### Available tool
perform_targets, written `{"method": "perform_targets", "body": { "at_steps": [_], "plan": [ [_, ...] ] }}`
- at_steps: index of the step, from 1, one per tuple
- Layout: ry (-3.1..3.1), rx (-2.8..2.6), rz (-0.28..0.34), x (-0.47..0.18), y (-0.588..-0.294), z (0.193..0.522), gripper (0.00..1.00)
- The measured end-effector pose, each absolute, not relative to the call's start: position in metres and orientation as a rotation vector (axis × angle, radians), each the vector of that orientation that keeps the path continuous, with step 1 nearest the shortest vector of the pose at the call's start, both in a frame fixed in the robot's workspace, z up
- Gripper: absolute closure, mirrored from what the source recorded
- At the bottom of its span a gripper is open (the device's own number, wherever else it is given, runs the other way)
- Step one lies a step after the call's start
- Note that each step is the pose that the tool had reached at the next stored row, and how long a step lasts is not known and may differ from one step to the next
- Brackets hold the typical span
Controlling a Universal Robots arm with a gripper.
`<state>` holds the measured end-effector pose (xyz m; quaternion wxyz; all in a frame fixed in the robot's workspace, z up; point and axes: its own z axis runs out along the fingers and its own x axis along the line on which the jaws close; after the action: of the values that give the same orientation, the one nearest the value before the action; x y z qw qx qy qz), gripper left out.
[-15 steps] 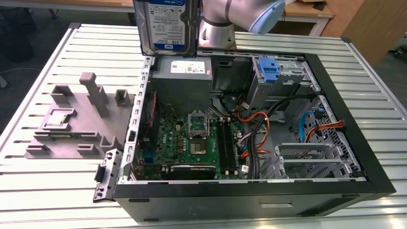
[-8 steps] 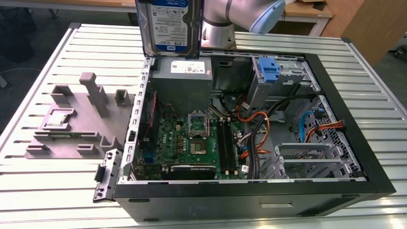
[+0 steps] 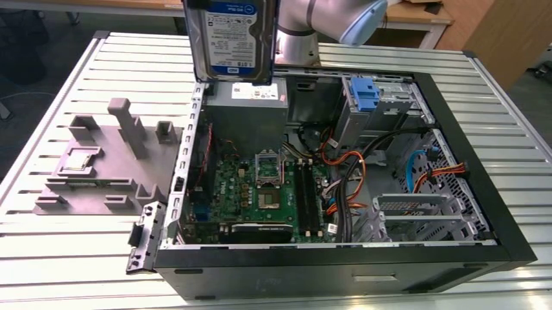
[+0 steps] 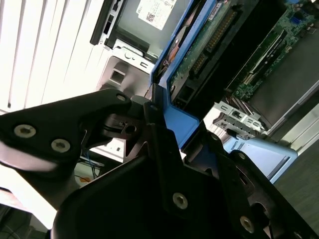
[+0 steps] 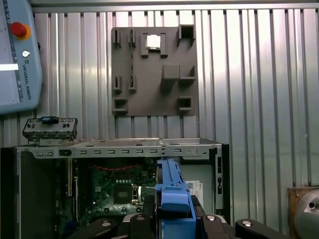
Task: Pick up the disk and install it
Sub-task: 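Pick up the disk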
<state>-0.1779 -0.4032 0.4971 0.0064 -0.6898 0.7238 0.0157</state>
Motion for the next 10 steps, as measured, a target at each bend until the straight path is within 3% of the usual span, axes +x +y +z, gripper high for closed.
{"method": "perform_targets", "body": {
  "at_steps": [10],
  "plan": [
    [2.265,-2.158,0.049,-0.168,-0.412,0.497,0.63]
  ]
}}
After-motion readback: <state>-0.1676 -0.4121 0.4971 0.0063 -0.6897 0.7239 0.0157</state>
